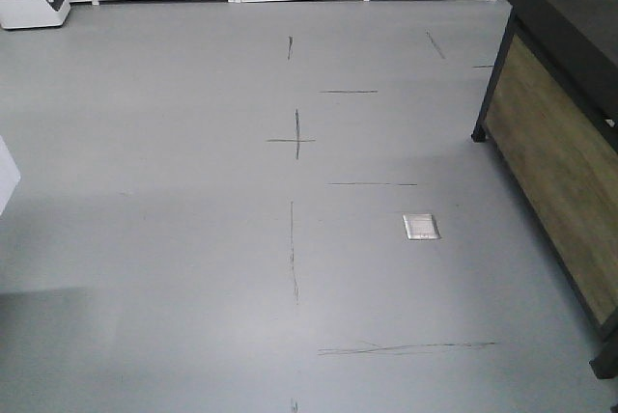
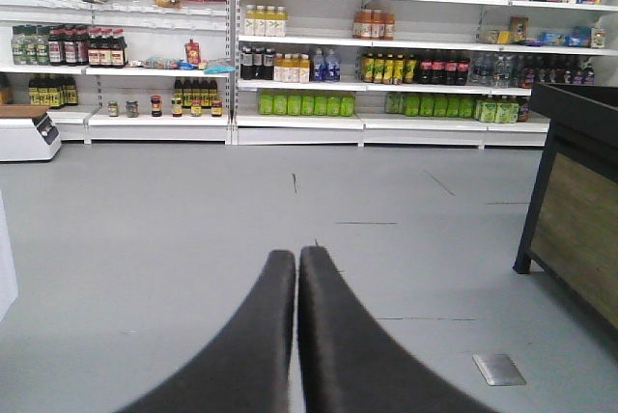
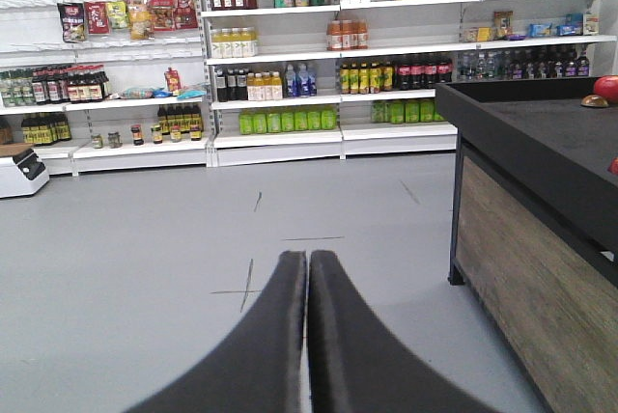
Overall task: Pick three apples into basket with both arms
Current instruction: 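Drive the base forward across the floor toward the fruit tables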
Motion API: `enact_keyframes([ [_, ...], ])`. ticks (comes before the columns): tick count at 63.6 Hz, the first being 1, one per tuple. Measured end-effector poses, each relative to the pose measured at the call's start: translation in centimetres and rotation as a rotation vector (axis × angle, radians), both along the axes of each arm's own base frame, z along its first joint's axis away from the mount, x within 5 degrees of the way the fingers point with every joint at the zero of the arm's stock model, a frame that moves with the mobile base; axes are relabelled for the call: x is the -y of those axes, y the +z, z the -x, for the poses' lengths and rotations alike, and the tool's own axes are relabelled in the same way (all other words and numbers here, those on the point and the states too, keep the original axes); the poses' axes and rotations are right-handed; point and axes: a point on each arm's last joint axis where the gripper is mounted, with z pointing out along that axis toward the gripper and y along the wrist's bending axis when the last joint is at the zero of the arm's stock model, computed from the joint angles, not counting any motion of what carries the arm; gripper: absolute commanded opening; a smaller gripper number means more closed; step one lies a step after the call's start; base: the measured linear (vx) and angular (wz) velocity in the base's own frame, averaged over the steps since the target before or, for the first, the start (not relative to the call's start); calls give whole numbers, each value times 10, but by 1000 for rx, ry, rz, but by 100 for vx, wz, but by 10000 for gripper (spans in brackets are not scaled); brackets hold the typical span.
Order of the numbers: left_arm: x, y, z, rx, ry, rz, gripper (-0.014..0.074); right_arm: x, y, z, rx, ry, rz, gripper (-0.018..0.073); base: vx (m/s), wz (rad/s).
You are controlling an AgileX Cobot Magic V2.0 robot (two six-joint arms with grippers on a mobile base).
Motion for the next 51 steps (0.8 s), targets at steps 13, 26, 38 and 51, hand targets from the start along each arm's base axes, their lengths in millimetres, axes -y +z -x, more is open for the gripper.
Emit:
enact_keyframes([
  [13,0,0,0,0,0,0,-6,0,0,0,0,0,0,-9,0,0],
  [26,0,0,0,0,0,0,-6,0,0,0,0,0,0,-9,0,0],
  [38,0,0,0,0,0,0,-6,0,0,0,0,0,0,-9,0,0],
  [51,0,0,0,0,0,0,-6,0,0,0,0,0,0,-9,0,0],
])
